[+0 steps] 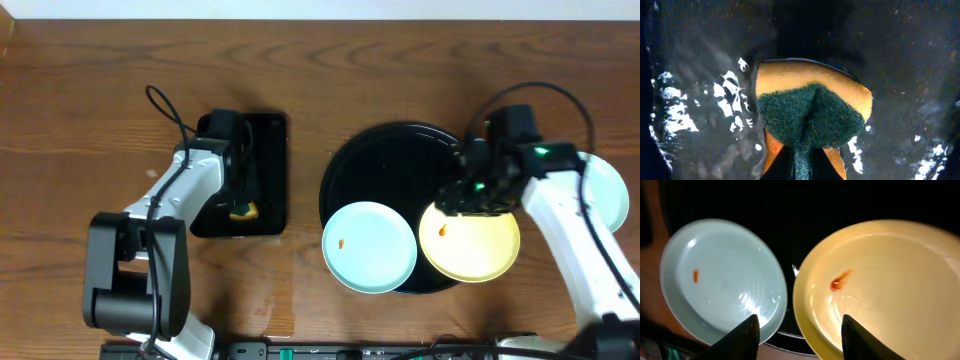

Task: Clean dirty plates on tray and stack at the side
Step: 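Move right gripper back to the round tray between the plates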

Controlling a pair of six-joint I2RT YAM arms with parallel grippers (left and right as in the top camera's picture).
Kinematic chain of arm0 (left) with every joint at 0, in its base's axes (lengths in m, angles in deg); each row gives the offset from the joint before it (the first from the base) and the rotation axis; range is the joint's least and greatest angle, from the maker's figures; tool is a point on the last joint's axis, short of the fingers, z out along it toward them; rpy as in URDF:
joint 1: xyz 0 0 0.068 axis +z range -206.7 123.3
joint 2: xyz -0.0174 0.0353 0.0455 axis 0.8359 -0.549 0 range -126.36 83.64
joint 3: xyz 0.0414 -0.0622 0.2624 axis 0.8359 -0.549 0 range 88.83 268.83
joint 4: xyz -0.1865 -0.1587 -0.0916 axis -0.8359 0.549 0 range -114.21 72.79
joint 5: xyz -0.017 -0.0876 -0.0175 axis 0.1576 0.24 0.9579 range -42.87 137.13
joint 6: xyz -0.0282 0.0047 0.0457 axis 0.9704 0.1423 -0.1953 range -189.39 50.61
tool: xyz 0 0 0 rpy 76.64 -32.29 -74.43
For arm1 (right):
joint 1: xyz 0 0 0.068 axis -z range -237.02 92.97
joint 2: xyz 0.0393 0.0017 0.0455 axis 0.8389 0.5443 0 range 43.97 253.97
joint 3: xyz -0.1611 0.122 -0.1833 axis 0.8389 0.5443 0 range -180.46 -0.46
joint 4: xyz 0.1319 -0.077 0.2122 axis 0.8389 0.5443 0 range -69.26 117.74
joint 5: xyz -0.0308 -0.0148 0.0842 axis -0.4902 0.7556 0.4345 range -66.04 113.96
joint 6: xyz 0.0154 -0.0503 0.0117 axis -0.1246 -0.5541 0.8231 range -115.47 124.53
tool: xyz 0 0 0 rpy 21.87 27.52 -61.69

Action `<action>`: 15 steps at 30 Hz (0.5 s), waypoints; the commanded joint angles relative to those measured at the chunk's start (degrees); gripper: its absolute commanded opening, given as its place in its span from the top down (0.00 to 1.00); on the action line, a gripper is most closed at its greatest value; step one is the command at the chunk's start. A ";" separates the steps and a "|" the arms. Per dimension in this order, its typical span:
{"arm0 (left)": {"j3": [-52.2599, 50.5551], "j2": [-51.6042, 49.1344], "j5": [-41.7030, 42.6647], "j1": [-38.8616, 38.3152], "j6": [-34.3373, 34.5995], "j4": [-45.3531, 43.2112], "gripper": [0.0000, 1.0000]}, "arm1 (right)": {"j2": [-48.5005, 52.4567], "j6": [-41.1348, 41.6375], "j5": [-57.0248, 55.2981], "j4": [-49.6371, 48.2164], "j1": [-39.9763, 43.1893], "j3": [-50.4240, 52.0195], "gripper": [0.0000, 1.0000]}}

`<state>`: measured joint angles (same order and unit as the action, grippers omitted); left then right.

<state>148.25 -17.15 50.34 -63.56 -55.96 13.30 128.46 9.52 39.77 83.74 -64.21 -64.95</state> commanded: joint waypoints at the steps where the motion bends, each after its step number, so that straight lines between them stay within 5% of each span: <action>1: 1.79 3.58 -0.85 0.09 -0.74 2.47 0.93 | 5.29 -2.95 0.87 -1.79 -5.77 2.45 0.53; 15: 1.84 11.19 -0.85 0.07 -0.76 2.95 0.93 | 16.48 0.20 -5.38 -12.83 -15.37 6.43 0.68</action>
<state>148.82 -6.16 50.14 -63.56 -55.96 15.93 143.47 8.43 37.06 72.11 -78.43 -58.98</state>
